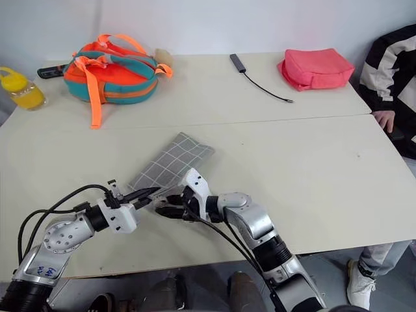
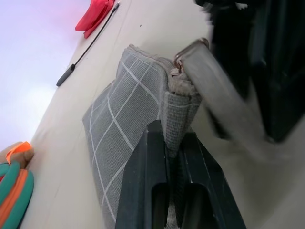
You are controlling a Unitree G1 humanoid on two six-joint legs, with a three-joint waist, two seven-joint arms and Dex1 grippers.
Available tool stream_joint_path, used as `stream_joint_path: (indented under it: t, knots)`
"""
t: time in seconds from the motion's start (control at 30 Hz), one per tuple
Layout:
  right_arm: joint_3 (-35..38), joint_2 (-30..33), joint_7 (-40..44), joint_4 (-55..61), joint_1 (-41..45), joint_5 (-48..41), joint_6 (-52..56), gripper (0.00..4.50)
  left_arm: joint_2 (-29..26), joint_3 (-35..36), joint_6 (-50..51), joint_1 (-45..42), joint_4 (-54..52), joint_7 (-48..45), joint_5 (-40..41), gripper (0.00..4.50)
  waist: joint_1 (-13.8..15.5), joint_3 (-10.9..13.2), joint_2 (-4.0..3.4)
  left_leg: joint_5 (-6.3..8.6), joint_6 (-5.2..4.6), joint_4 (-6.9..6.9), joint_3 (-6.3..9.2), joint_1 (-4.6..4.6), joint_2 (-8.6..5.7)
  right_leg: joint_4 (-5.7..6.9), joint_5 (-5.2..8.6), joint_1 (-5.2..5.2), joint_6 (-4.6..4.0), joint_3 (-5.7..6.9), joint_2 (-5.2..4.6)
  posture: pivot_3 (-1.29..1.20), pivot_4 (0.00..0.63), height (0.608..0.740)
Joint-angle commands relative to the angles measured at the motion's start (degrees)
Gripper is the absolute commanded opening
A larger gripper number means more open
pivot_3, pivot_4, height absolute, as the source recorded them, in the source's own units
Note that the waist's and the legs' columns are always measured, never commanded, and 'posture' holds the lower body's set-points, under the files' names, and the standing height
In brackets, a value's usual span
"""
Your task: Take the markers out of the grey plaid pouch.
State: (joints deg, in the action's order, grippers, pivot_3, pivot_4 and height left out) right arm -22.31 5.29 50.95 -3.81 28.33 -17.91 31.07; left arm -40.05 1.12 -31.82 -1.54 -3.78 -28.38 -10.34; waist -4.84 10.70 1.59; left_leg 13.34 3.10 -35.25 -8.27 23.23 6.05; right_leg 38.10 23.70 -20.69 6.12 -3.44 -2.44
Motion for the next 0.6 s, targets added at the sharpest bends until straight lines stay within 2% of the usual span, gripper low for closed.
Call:
stream_joint_path:
  t: [0.03,0.07,0.27,0.37,0.6]
  knots:
    - [1.2,-1.1,-0.1,0.7,0.1,-1.2,-1.1,0.30,0.1,0.5,-1.1,0.0,-1.2,0.2,1.1,0.00,0.0,0.0,0.02,0.00,0.00,-0.02,0.00,0.00,0.00,0.01,0.00,0.01,0.00,0.00,0.00,0.00,0.150,0.740]
    - [1.8,-1.4,-0.3,0.3,0.2,-1.6,-0.9,0.05,0.1,0.6,-1.3,0.1,-1.0,0.4,0.9,0.00,0.0,0.0,0.02,0.00,0.00,-0.05,0.00,0.00,0.00,0.02,0.00,0.01,0.00,0.00,0.00,0.00,0.150,0.740]
    - [4.1,-2.6,-1.2,0.2,1.1,-3.2,0.1,0.05,0.0,0.4,-2.2,0.7,-0.1,0.7,0.2,0.00,0.1,0.0,0.03,0.01,-0.02,-0.17,0.00,0.00,0.00,0.13,0.00,0.01,0.00,-0.02,-0.01,0.00,0.150,0.740]
    - [4.5,-0.9,-0.9,0.3,0.9,-2.3,-0.3,0.05,-0.2,0.8,-2.7,1.0,0.4,0.7,0.4,0.00,0.1,0.0,0.03,0.04,-0.01,-0.18,0.00,0.00,0.01,0.14,0.00,0.01,0.00,-0.01,-0.01,0.00,0.150,0.740]
    - [7.1,7.4,-0.3,-2.1,2.1,0.9,-3.6,0.05,-1.0,1.4,-3.5,2.8,0.7,-1.8,5.7,0.00,0.0,0.0,0.03,0.10,-0.04,-0.29,-0.02,0.00,0.04,0.16,0.00,0.01,0.00,-0.02,-0.02,0.00,0.150,0.740]
